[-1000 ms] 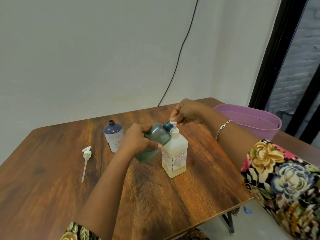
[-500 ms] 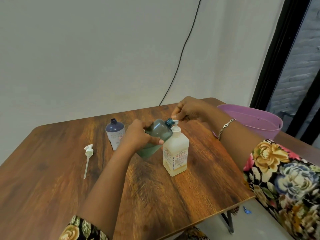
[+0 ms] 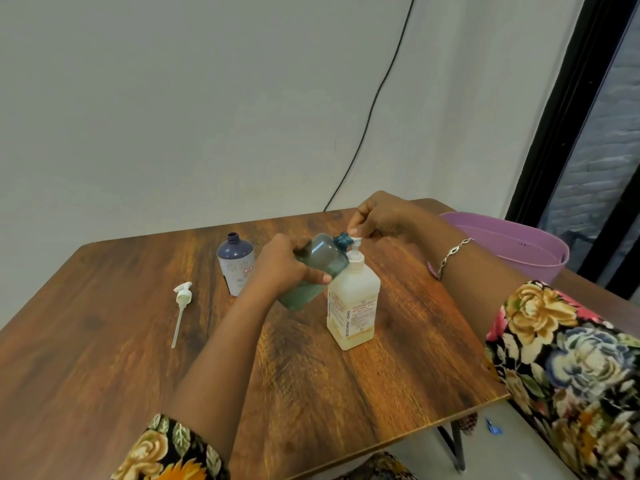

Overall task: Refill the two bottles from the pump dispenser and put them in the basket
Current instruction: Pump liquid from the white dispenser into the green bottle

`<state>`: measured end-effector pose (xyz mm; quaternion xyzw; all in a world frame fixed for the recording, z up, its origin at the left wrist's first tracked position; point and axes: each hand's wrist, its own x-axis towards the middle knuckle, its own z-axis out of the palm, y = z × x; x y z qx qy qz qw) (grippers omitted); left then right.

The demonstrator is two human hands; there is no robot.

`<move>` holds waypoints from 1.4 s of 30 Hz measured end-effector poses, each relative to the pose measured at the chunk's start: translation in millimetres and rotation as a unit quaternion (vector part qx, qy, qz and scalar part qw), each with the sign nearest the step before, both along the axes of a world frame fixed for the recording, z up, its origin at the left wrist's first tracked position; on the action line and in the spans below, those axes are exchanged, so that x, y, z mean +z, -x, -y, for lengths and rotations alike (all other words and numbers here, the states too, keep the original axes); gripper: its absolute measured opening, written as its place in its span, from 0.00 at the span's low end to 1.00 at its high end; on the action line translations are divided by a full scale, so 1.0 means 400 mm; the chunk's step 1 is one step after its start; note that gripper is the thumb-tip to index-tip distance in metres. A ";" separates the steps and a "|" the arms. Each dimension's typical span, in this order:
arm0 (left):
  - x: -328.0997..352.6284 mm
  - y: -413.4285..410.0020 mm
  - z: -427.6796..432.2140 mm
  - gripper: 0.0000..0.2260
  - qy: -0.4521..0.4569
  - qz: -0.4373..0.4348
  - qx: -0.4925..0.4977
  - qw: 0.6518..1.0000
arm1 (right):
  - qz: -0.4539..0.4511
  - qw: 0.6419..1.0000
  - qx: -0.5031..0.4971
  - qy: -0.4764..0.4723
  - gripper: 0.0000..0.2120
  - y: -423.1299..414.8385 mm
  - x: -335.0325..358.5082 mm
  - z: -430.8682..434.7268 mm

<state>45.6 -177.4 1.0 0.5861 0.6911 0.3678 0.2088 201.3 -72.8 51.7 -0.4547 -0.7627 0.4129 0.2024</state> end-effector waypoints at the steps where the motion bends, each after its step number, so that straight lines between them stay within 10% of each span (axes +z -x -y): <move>1: -0.001 0.001 -0.001 0.33 0.002 -0.002 0.002 1.000 | 0.001 1.000 -0.003 -0.002 0.08 0.005 -0.006 0.000; 42: -0.041 -0.015 0.010 0.37 0.021 -0.012 0.004 1.000 | -0.005 1.000 -0.008 0.026 0.07 0.003 -0.039 -0.001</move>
